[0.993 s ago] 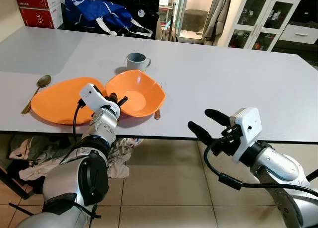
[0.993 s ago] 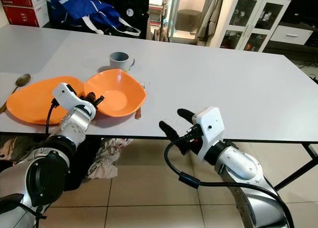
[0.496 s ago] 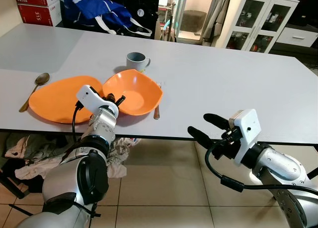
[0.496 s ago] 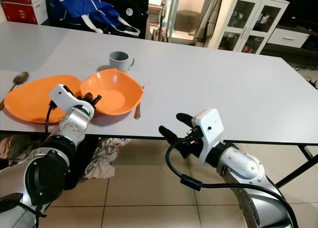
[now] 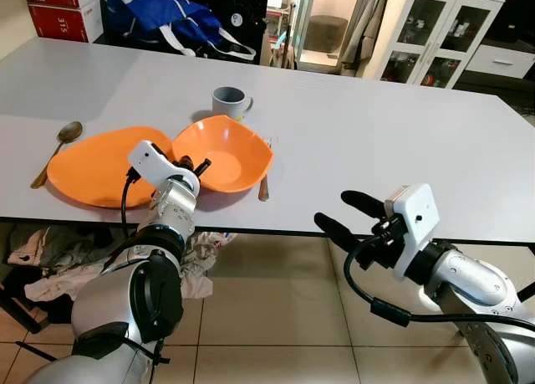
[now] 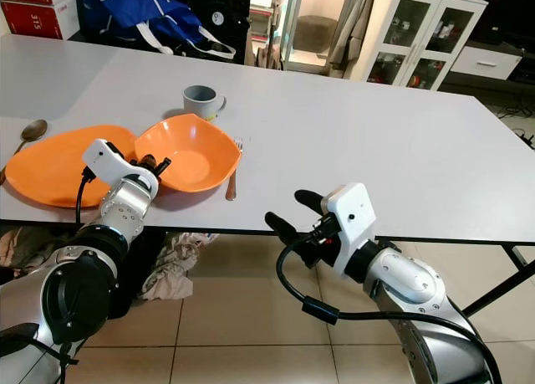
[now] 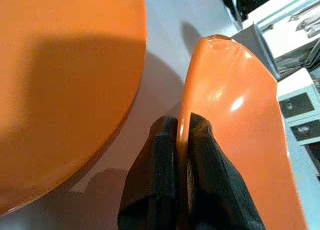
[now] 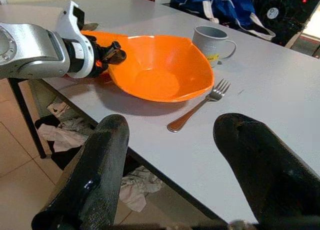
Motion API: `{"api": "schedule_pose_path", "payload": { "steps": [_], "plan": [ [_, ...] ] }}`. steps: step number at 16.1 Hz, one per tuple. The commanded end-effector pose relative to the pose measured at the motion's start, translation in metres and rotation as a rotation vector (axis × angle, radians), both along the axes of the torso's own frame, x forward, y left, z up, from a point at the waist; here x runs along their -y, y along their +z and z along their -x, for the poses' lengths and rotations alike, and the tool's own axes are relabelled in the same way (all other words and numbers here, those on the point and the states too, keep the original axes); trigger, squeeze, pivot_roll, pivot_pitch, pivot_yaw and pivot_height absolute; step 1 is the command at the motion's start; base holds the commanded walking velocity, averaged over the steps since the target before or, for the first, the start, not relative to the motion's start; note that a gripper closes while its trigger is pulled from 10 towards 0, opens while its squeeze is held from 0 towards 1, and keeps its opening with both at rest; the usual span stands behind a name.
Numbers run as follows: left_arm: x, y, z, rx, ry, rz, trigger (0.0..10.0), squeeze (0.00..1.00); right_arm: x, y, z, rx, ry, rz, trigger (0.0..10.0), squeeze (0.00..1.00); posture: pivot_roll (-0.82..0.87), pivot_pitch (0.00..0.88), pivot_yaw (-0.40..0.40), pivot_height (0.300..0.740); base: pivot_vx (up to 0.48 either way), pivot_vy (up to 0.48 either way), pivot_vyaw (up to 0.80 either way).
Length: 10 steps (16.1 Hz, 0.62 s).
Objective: Setting the table
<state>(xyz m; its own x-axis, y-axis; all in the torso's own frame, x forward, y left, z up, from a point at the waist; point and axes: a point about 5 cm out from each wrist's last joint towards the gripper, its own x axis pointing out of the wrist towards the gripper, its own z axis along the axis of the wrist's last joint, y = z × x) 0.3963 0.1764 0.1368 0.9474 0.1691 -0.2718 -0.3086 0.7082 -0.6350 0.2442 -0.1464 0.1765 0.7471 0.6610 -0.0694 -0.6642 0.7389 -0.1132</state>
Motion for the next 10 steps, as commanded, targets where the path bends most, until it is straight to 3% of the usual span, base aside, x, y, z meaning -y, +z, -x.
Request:
{"api": "schedule_pose_path", "payload": {
  "steps": [1,10],
  "plan": [
    [0.01,-0.001,-0.001,-0.033,-0.033,-0.034,10.0,1.0,0.0,0.0,0.002,-0.002,-0.008,0.008,10.0,0.0,-0.28,0.045,-0.121,0.74,0.0,0.0,0.0],
    [0.013,0.014,-0.007,0.005,-0.041,-0.033,10.0,1.0,-0.001,-0.005,0.003,-0.015,-0.016,0.001,10.0,0.0,-0.26,0.032,-0.116,0.74,0.0,0.0,0.0]
  ]
}}
